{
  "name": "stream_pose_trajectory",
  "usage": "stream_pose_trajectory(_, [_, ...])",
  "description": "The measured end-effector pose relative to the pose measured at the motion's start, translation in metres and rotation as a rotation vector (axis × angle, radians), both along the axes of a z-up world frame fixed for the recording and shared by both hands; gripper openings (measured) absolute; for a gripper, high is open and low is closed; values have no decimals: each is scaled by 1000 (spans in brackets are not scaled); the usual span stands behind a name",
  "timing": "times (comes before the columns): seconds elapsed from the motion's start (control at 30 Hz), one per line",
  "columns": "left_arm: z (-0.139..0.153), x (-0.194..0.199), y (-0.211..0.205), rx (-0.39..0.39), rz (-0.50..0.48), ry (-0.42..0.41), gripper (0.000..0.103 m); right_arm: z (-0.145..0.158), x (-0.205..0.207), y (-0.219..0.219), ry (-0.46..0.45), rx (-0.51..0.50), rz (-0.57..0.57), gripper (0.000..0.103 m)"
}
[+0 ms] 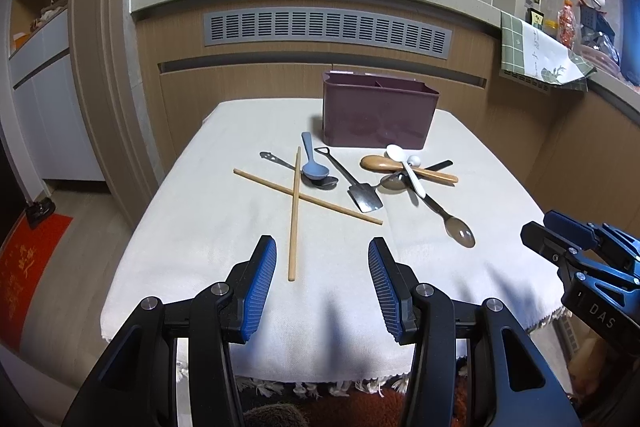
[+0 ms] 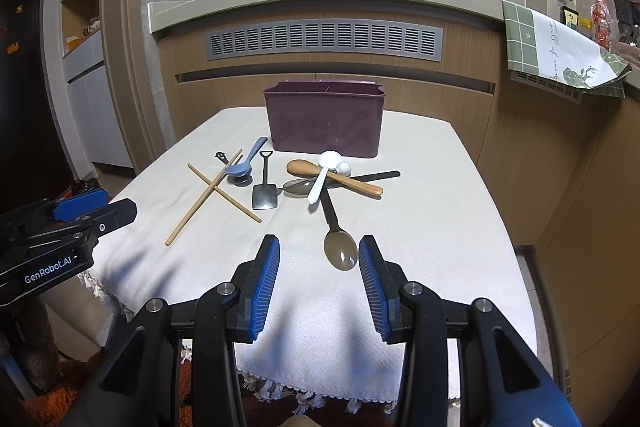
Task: Organize utensils
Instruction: 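Grasp the white plastic spoon with the right tool while the left tool grasps a wooden chopstick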
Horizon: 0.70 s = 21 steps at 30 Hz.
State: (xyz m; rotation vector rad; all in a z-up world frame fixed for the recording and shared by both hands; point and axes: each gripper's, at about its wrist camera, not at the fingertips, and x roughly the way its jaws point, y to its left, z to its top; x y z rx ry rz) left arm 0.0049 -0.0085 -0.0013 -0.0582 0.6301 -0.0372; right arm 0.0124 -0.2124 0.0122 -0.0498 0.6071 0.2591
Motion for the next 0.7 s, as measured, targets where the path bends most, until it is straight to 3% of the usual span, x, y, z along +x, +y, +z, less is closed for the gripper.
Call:
stream_pose_trajectory(0.2, [1,15,7,-18,10,0,49,-1,9,-1,6,-17,3,38])
stream_pose_trajectory(0.37, [-8,40,19,-42,20,9,49,-2,30,1,-22,-105,-20,38])
stream_pose_trajectory(0.53, [-33,73,20,-5,-1,104,49,-15,64,2,51,-108,13,38])
stream_pose_trajectory(0.7, [-45,96,22,5,12,133,49,-30,99,6,106,-132,15,38])
